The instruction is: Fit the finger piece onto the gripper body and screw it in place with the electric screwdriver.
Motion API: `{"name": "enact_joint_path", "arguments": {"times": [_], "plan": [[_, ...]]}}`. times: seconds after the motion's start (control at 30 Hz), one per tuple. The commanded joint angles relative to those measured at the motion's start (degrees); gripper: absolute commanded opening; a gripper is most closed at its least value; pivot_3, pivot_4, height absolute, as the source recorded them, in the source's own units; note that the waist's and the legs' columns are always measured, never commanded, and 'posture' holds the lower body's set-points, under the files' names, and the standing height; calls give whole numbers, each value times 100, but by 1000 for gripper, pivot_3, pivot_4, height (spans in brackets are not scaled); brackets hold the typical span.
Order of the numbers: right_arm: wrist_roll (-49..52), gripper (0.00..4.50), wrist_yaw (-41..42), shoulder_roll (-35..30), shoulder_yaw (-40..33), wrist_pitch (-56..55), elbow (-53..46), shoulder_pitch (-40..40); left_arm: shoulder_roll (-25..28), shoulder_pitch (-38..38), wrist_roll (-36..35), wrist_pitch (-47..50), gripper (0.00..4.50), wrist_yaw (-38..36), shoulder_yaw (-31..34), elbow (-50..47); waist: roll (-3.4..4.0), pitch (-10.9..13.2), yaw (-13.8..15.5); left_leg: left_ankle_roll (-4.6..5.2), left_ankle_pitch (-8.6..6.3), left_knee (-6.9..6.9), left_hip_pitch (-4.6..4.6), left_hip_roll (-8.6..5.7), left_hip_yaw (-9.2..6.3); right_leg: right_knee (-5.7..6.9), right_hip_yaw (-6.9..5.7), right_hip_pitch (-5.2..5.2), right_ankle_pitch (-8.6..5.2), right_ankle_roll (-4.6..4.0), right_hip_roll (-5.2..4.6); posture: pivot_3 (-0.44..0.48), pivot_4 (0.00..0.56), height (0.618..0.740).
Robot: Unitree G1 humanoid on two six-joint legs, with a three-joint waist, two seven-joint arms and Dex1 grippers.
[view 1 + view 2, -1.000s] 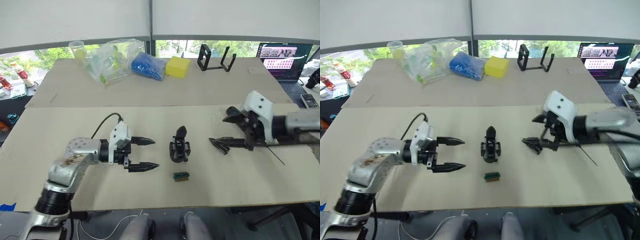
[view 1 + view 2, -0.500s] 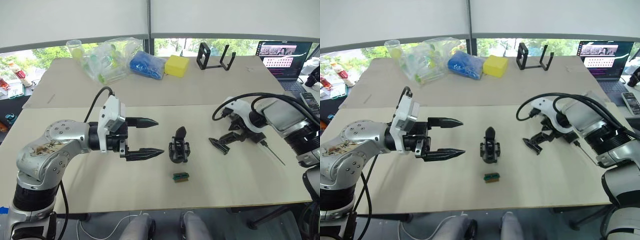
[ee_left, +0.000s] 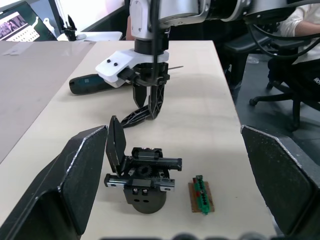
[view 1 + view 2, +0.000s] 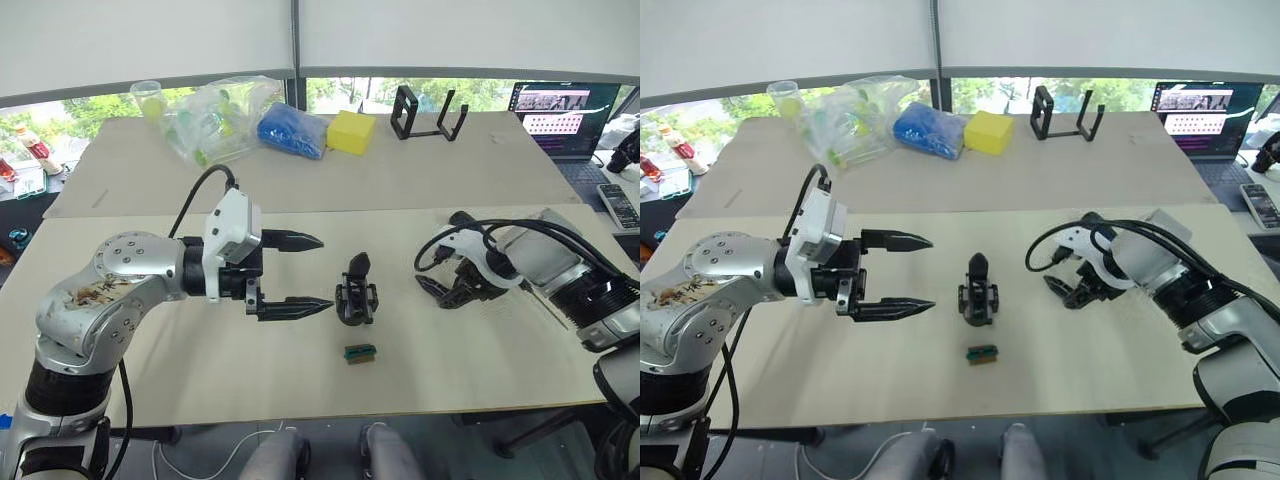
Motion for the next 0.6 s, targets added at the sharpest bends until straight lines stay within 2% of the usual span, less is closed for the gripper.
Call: {"name": "enact_joint_path", "arguments": {"times": [0.03, 0.13, 0.17, 0.3, 0.4, 0.43, 0.5, 0.6], "plan": [[0, 1105, -337, 219, -633, -905, 229, 92, -3, -30, 10, -63, 4500, 132, 77, 73, -1, 0, -49, -1, 0, 0, 7, 1, 0, 1, 0, 5, 0, 0, 2, 0, 150, 737], [82, 1107, -588, 248, -1358, -2630, 455, 136, -215, 46, -312, 216, 4500, 592, 354, 107, 4, 1, -83, -4, 3, -6, 6, 0, 1, 4, 3, 0, 1, -1, 2, 0, 150, 737], [168, 1107, -670, 258, -1625, -2855, 472, 137, -389, 26, -466, 369, 4500, 914, 479, 139, 5, 2, -87, -5, 3, -10, 5, -1, 1, 4, 3, -5, 1, -1, 1, 0, 150, 737], [637, 1107, -1220, 596, -2630, -2731, -96, 323, -1271, -133, -1386, 1015, 4500, 2408, 1078, 282, 4, 2, -62, -5, 4, -9, 0, 0, 0, 3, 0, -8, 1, -1, 3, 0, 150, 737], [683, 1107, -1845, 1035, -3063, -2683, -550, 443, -1771, -277, -1938, 1305, 4500, 3327, 1314, 383, 4, 2, -61, -6, 4, -5, 2, 2, 0, 5, 0, -4, 1, -1, 3, 0, 150, 737], [718, 1107, -2200, 1359, -3208, -2748, -847, 503, -2085, -338, -2051, 1336, 4500, 3786, 1367, 541, 4, 2, -62, -7, 5, -3, 3, 2, 0, 6, 1, -3, 1, -1, 3, 0, 150, 737], [798, 1107, -2764, 2005, -3353, -2772, -1487, 669, -2701, -507, -2441, 1310, 4500, 4679, 1544, 889, 4, 2, -57, -8, 6, -4, 10, 1, 0, 14, 4, 0, 1, -1, 3, 0, 150, 737], [725, 1107, -3060, 2474, -3282, -2786, -2084, 904, -3118, -722, -2956, 1229, 4500, 5315, 1727, 1083, 3, 2, -71, -14, 9, 4, 5, 0, 1, 34, 5, -12, 1, -1, 4, 0, 150, 737]]}}
